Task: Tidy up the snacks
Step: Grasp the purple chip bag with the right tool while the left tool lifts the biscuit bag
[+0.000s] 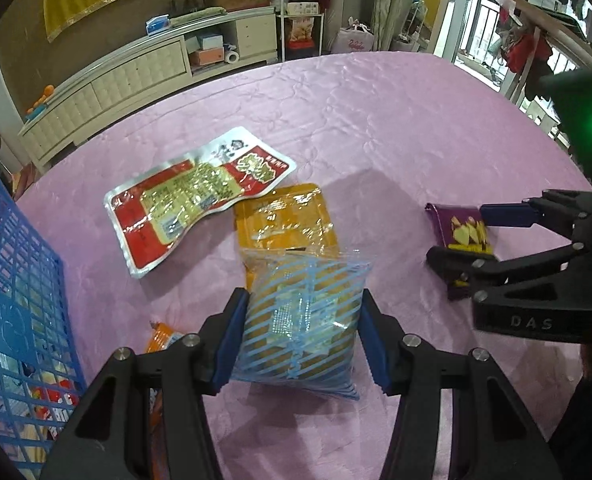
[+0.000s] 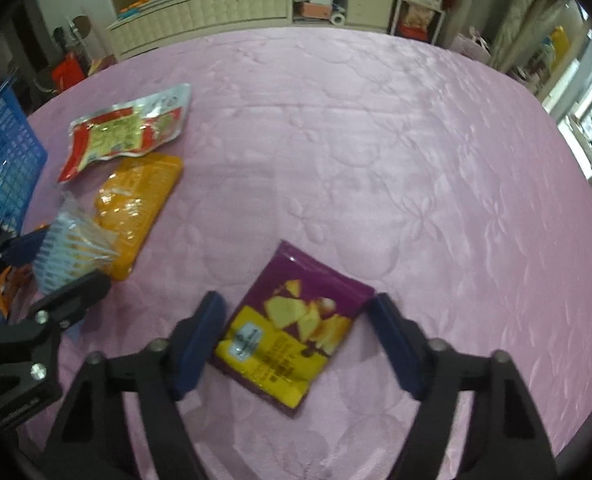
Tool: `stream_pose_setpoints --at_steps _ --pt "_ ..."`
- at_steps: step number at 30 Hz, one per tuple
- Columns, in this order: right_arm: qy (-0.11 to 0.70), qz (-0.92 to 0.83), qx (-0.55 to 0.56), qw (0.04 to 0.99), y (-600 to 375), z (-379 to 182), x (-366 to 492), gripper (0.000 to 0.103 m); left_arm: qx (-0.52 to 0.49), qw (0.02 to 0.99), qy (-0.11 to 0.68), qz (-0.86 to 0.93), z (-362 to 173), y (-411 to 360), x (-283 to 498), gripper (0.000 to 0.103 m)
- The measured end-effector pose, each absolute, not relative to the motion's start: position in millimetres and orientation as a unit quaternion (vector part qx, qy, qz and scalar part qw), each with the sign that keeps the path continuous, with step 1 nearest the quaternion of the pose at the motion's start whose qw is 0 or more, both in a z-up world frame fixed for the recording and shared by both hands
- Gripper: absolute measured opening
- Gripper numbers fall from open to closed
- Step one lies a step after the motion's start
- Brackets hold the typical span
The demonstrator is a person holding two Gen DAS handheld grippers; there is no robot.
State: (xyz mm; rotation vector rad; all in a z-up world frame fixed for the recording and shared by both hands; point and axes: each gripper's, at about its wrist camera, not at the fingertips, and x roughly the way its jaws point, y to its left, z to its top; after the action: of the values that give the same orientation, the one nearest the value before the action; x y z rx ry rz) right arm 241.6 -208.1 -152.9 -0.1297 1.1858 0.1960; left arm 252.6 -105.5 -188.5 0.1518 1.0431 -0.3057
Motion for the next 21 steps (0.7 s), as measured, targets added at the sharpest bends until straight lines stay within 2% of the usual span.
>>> stream_pose_setpoints --at_steps 2,8,21 --pt "0.555 0.102 -0.066 0.823 -203.8 -152.6 239.9 0.063 0.069 0.854 0.496 -0.143 -188.5 -104.1 250.5 0.051" --pt "0.545 0.125 -0.049 0.828 -203.0 -147.1 235.9 0.062 0.06 0.855 0.496 -0.138 -184.2 -98.6 245.9 0.051" --pt "0.466 0.176 -0.068 0.864 -196.9 -54.7 185.9 0.062 0.039 0.887 0.444 -0.122 -117.5 -81.9 205.9 0.051"
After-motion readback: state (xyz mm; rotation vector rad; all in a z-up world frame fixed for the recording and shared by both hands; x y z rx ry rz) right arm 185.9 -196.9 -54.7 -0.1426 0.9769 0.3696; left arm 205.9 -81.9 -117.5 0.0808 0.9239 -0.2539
